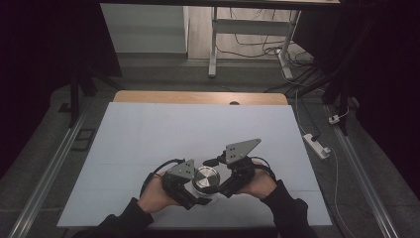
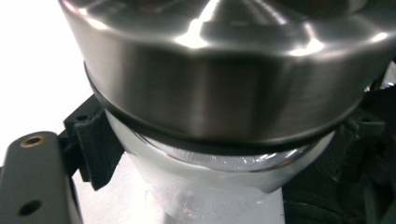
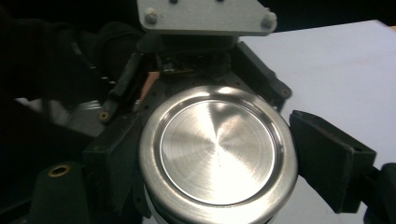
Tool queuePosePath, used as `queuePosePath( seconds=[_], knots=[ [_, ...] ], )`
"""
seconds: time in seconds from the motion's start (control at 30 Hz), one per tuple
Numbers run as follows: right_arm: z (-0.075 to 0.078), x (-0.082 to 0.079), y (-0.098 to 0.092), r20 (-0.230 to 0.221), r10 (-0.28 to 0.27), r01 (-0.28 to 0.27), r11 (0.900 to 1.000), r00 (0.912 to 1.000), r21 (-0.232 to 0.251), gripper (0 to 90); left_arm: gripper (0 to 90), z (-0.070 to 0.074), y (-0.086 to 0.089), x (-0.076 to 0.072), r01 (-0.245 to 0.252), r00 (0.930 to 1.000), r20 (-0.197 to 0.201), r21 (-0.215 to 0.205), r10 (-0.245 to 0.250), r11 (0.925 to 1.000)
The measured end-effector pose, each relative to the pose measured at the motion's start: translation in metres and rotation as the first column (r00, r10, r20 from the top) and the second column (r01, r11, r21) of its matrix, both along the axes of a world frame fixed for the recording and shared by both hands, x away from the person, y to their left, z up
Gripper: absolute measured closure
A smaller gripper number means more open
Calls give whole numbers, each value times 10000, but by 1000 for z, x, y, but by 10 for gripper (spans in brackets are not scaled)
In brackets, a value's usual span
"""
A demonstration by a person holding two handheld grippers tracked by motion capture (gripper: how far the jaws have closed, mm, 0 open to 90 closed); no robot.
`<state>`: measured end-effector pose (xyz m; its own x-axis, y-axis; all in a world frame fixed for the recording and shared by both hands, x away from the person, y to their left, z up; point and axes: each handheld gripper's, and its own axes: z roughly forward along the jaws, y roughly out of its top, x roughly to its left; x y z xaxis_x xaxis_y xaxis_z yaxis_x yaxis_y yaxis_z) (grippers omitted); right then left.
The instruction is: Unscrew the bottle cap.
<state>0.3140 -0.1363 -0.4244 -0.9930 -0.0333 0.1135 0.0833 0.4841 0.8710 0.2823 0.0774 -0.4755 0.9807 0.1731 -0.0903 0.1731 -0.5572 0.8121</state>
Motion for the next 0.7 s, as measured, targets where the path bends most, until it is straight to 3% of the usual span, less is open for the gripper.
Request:
queuePosePath(
  seconds=[0.07,0.1,0.13,0.2,0.23,0.3,0.33,0.37,0.43,0.57,0.63,0.67,0.7],
  knots=[
    [1,0,0,-287,-535,539,9985,9982,108,88,158,0,0,0,-266,9996,116,76,266,9996],
    [3,0,0,-361,-872,876,9961,9955,71,68,158,0,3,2,-662,9978,77,47,662,9978],
    [5,-1,0,-348,-1233,1234,9924,9918,8,40,158,0,3,2,-662,9978,77,47,662,9978],
    [8,-3,1,-135,-2000,1997,9797,9797,-184,32,158,0,5,4,-1133,9935,54,4,1133,9936],
    [8,-3,1,-135,-2000,1997,9797,9797,-184,32,158,0,6,4,-1387,9903,56,-12,1387,9903],
    [8,-11,9,457,-2961,2980,9536,9541,-426,32,158,1,8,5,-1835,9830,78,-5,1835,9830],
    [8,-11,9,457,-2961,2980,9536,9541,-426,32,158,1,8,5,-2021,9793,111,38,2021,9794],
    [6,-16,15,701,-3513,3548,9338,9336,-452,61,158,2,8,5,-2171,9761,130,76,2170,9761],
    [4,-18,20,851,-3904,3946,9180,9167,-400,72,159,1,7,4,-2346,9720,183,158,2343,9720],
    [-1,-19,22,848,-4131,4156,9094,9067,-134,175,158,2,5,3,-2465,9691,170,170,2462,9690],
    [-2,-19,21,721,-3979,3989,9170,9146,4,197,158,2,5,3,-2356,9718,178,175,2353,9717],
    [-1,-18,20,635,-3830,3836,9235,9216,30,197,158,2,6,3,-2155,9764,143,102,2153,9765],
    [-1,-18,20,635,-3830,3836,9235,9216,30,197,159,2,6,3,-2155,9764,143,102,2153,9765]
  ],
)
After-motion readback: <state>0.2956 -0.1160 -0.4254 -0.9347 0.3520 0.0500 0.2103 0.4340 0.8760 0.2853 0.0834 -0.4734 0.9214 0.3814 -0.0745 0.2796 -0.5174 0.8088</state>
